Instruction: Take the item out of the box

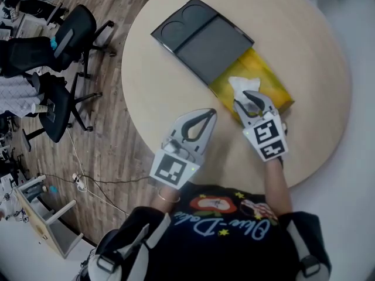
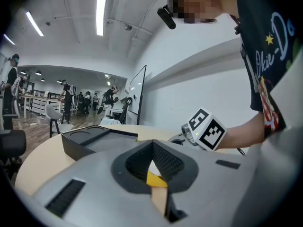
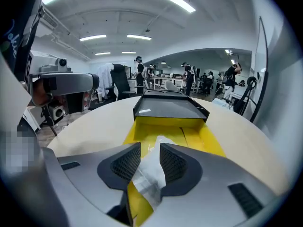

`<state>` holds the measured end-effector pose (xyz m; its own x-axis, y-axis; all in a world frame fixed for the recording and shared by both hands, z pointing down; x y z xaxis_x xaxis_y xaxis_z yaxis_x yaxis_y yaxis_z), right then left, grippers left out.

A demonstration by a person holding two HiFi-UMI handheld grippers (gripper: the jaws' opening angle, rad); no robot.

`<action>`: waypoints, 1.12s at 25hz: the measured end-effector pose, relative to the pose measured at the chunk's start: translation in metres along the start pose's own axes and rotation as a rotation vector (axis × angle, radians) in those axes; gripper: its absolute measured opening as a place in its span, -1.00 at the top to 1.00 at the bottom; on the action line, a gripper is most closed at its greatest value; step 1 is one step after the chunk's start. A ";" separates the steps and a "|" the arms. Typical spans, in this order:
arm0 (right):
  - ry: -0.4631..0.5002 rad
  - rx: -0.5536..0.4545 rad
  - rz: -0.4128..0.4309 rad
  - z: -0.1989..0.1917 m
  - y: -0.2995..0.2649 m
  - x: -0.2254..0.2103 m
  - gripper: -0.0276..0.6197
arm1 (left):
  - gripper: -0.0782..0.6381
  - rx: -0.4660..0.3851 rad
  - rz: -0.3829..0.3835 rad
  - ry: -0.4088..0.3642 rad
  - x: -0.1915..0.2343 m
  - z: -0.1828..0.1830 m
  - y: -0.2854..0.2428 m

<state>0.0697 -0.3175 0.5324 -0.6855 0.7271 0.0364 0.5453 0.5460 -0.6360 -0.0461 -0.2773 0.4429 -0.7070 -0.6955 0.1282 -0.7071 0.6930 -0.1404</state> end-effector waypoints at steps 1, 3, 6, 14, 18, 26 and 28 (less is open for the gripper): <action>0.023 0.024 -0.010 -0.001 -0.001 0.000 0.60 | 0.82 0.001 0.001 0.005 0.000 -0.001 0.001; 0.066 0.078 -0.018 -0.006 -0.004 0.001 0.60 | 0.82 0.000 0.004 0.011 0.001 -0.003 0.002; 0.090 0.140 -0.006 -0.012 -0.007 0.003 0.60 | 0.82 -0.002 0.009 0.015 0.002 -0.005 0.003; 0.073 0.120 -0.025 -0.006 -0.001 -0.005 0.60 | 0.82 0.020 0.005 0.019 0.002 -0.013 0.004; 0.059 0.108 -0.019 0.002 0.000 -0.006 0.60 | 0.82 0.019 -0.001 0.022 0.003 -0.015 0.004; 0.127 0.235 -0.006 -0.016 -0.023 -0.005 0.53 | 0.82 0.018 -0.004 0.030 0.002 -0.018 0.004; 0.159 0.268 -0.020 -0.021 -0.025 -0.008 0.53 | 0.82 0.023 0.001 0.030 0.002 -0.021 0.005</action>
<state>0.0716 -0.3279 0.5641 -0.5993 0.7849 0.1571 0.3714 0.4465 -0.8141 -0.0510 -0.2714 0.4633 -0.7082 -0.6882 0.1575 -0.7060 0.6893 -0.1629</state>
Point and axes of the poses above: the fingertips, and each gripper's own axes: y backward along the fingers, x to its left, z out of its top, the point moved 4 cm from there along y, backward along the fingers, and after that the axes turned 4 degrees about -x, right-handed, at the moved point
